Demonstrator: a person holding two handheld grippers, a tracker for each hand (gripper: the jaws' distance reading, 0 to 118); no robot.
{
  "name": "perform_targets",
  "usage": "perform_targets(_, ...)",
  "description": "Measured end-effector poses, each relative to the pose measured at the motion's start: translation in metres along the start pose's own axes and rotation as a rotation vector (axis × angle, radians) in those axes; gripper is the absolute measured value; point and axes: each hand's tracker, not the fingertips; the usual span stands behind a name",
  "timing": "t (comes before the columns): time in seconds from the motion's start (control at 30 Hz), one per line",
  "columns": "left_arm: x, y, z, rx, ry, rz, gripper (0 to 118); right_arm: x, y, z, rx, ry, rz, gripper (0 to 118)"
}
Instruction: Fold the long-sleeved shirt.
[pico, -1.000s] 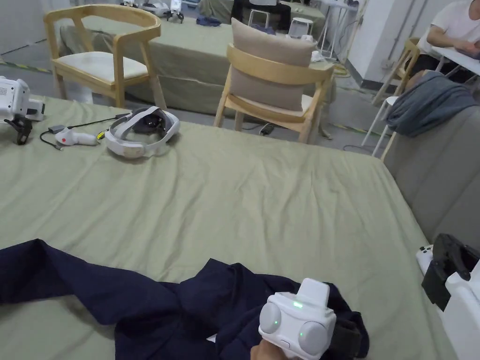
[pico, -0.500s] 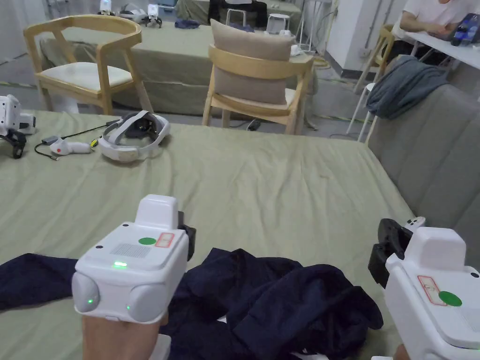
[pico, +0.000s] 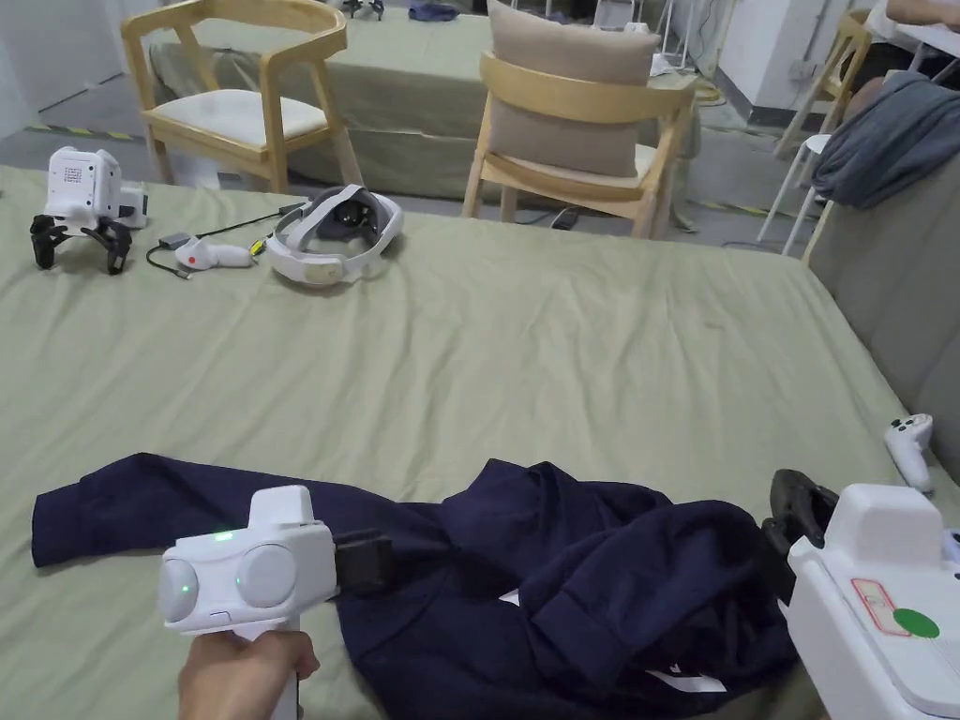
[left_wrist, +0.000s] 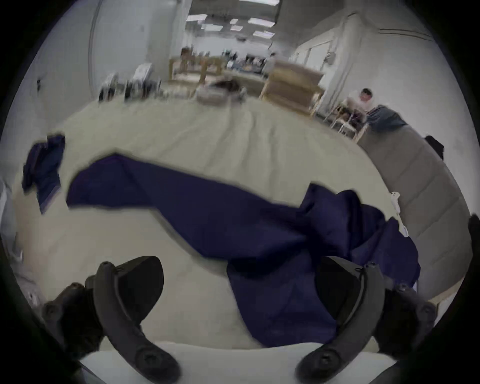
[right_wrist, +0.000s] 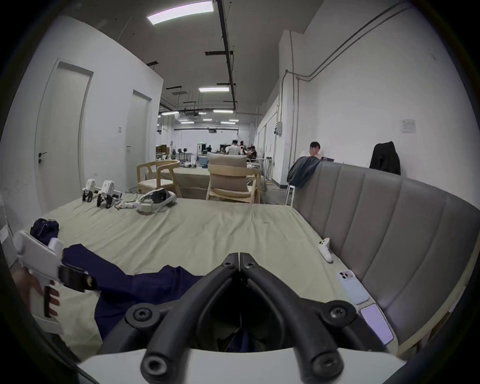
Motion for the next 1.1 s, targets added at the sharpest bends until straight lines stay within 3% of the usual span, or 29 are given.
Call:
perform_targets(0.1,0.005,0.002,-0.031,-0.03,0.028,0.003,107,0.002,-0.013,-0.012,-0.04,0.001,0.009,0)
perform_targets(0.13,0.005,0.009,-0.054,-0.025,0.035,0.002,100,0.005,-0.018,-0.016,-0.058,0.0,0.004,0)
perform_targets(0.17,0.006,0.012,-0.063,-0.031,0.028,0.004,76,0.008,-0.024,-0.021,-0.088,-0.001,-0.009,0)
perform_targets(0.2,0.005,0.014,-0.071,-0.044,0.033,0.013,66,0.014,-0.029,-0.024,-0.108,0.004,-0.027,0)
perform_targets(0.23,0.007,0.015,-0.065,-0.031,0.166,-0.006,56,0.02,-0.035,-0.026,-0.13,-0.006,-0.048,0)
perform_targets(0.27,0.013,0.019,-0.063,-0.005,0.086,-0.029,25,0.028,-0.04,-0.027,-0.147,-0.017,-0.063,0)
perform_targets(0.3,0.015,0.013,-0.064,-0.097,0.055,-0.037,9,0.039,-0.045,-0.03,-0.161,-0.029,-0.075,12)
perform_targets(0.33,0.014,0.011,-0.067,-0.098,0.002,-0.072,9,0.052,-0.052,-0.033,-0.199,-0.037,-0.1,43)
perform_targets(0.37,0.014,0.008,-0.069,-0.108,0.042,-0.062,9,0.064,-0.057,-0.037,-0.247,-0.048,-0.116,97)
perform_targets(0.4,0.009,0.006,-0.069,-0.111,0.037,-0.053,9,0.077,-0.063,-0.044,-0.303,-0.058,-0.133,118)
perform_targets(0.47,0.007,0.006,-0.067,-0.095,0.026,-0.056,9,0.096,-0.07,-0.041,-0.322,-0.08,-0.125,116)
perform_targets(0.53,0.007,0.006,-0.068,-0.097,0.025,-0.051,9,0.102,-0.084,-0.044,-0.419,-0.09,-0.191,117)
perform_targets(0.57,0.006,0.016,-0.066,0.093,0.072,-0.128,9,0.101,-0.086,-0.049,-0.456,-0.099,-0.202,117)
perform_targets(0.6,0.008,0.016,-0.067,0.096,0.077,-0.127,9,0.1,-0.088,-0.055,-0.462,-0.098,-0.215,117)
perform_targets(0.63,0.01,0.015,-0.067,0.099,0.087,-0.134,9,0.135,-0.103,-0.089,-0.46,-0.081,-0.222,117)
perform_targets(0.73,0.022,0.005,-0.056,0.023,0.079,-0.13,9,0.139,-0.113,-0.126,-0.522,-0.084,-0.258,115)
perform_targets(0.83,0.02,0.008,-0.058,-0.016,0.067,-0.113,9,0.144,-0.128,-0.158,-0.6,0.002,-0.291,90)
perform_targets(0.87,0.021,0.008,-0.058,-0.017,0.067,-0.113,9,0.142,-0.133,-0.165,-0.625,0.016,-0.297,73)
perform_targets(0.97,0.021,0.01,-0.059,-0.019,0.066,-0.134,9,0.147,-0.148,-0.171,-0.649,0.073,-0.364,5)
perform_targets(1.03,0.017,0.009,-0.059,-0.014,0.056,-0.145,9,0.144,-0.142,-0.156,-0.578,0.089,-0.403,3)
perform_targets(1.1,0.013,0.011,-0.059,-0.009,0.037,-0.138,9,0.144,-0.139,-0.142,-0.556,0.111,-0.385,1)
